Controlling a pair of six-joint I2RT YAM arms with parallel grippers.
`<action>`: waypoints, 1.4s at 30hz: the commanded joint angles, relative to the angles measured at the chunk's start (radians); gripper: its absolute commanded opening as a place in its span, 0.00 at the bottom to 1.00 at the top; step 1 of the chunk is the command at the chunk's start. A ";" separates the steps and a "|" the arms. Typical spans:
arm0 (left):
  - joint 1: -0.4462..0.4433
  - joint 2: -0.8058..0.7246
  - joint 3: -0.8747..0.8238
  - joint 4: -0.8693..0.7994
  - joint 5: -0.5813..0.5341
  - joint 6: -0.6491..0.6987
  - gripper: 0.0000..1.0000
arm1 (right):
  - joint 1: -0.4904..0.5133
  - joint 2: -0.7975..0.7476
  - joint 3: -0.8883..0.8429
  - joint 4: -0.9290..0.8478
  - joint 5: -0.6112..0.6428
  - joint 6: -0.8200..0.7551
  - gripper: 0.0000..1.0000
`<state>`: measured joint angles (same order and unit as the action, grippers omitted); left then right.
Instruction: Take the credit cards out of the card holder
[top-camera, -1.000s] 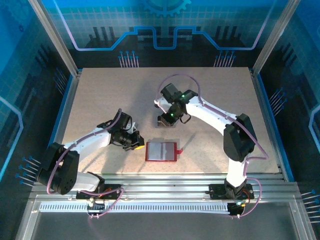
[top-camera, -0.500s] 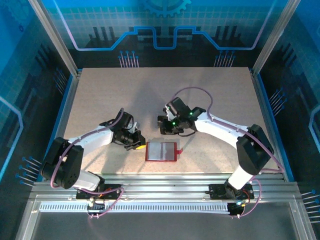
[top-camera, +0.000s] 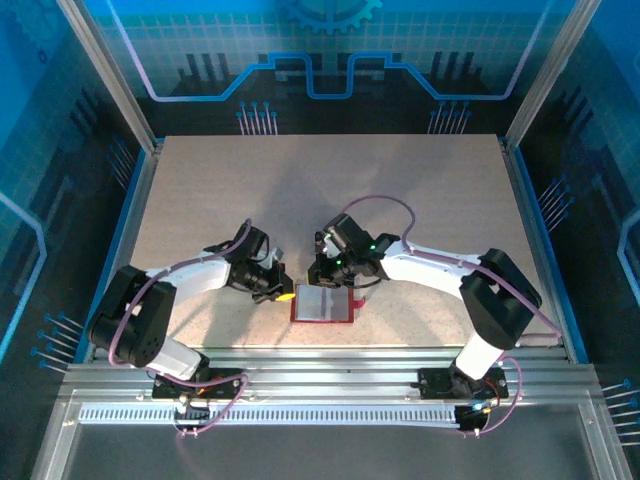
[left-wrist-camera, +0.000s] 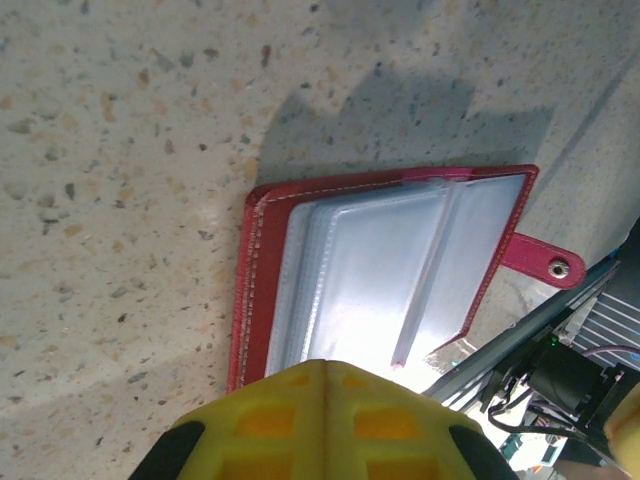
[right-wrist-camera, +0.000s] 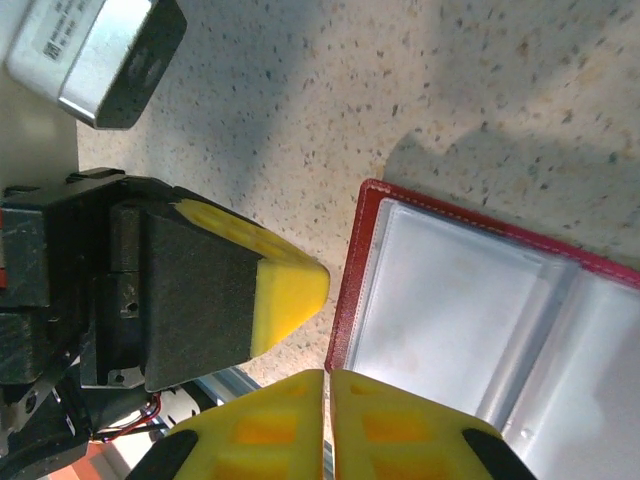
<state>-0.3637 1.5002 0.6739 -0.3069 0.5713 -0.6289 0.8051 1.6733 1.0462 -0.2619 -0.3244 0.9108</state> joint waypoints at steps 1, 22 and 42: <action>-0.002 0.026 -0.023 0.011 0.037 0.001 0.01 | 0.022 0.043 -0.017 0.037 -0.022 0.038 0.10; -0.003 0.078 -0.051 0.028 0.031 -0.003 0.01 | 0.060 0.172 -0.015 0.106 -0.091 0.063 0.09; -0.012 0.082 -0.036 0.054 0.079 -0.020 0.02 | 0.073 0.209 -0.009 0.094 -0.083 0.060 0.09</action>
<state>-0.3695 1.5547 0.6384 -0.2546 0.6231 -0.6552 0.8593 1.8687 1.0328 -0.1562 -0.4042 0.9653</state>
